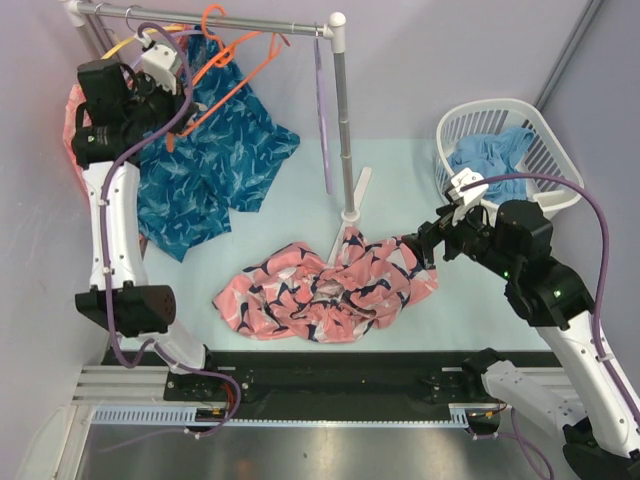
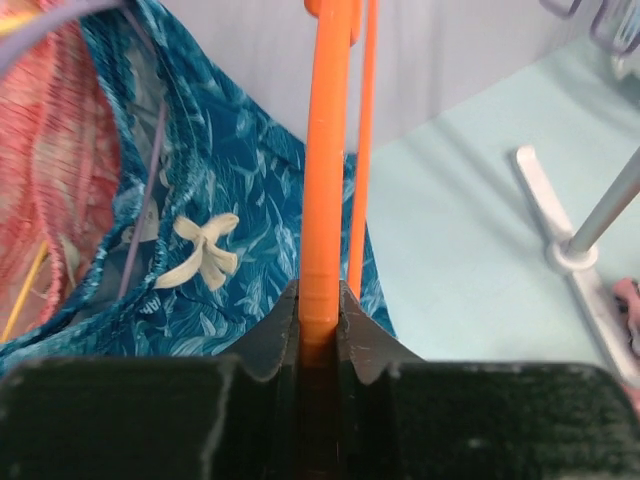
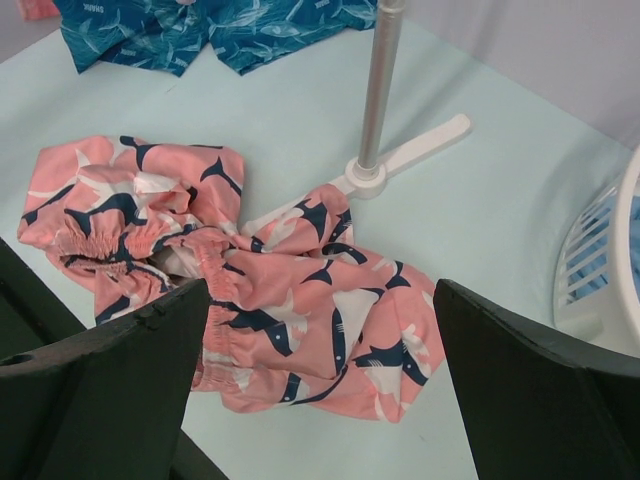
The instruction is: Place the shorts on the hanger
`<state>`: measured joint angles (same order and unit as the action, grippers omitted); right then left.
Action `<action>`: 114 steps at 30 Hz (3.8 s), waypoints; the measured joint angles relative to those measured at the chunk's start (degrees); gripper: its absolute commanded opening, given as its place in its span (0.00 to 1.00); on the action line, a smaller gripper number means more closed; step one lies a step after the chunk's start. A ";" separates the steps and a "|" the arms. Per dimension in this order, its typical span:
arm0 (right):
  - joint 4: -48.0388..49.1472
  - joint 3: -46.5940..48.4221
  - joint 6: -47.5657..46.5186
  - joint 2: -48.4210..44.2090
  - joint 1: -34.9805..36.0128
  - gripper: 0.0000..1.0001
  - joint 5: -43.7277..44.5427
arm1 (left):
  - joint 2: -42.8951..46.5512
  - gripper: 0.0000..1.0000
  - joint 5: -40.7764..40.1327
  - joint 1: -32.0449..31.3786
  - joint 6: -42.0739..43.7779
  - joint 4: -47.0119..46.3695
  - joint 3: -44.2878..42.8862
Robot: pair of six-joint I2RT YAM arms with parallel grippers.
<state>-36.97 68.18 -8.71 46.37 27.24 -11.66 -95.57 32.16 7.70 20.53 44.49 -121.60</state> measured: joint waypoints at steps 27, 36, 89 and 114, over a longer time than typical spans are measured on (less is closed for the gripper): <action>-1.14 1.99 -3.80 1.22 -0.11 1.00 -0.90 | 30.97 0.00 -13.66 0.00 6.67 8.31 23.74; -2.36 2.19 -6.78 3.91 0.92 1.00 -7.28 | 45.07 0.00 -16.98 0.00 21.57 26.05 39.76; -5.55 2.89 -16.13 13.31 22.56 0.00 -10.88 | 49.57 0.62 17.49 -24.85 16.96 -2.78 76.02; -18.82 -0.70 -40.06 8.76 25.07 0.00 4.70 | 45.33 0.24 1.88 -40.17 32.89 -6.95 88.02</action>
<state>-55.79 67.48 -48.77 55.13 52.31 -6.96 -50.24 34.04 -32.47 53.43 37.54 -33.58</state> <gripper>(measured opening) 0.035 0.344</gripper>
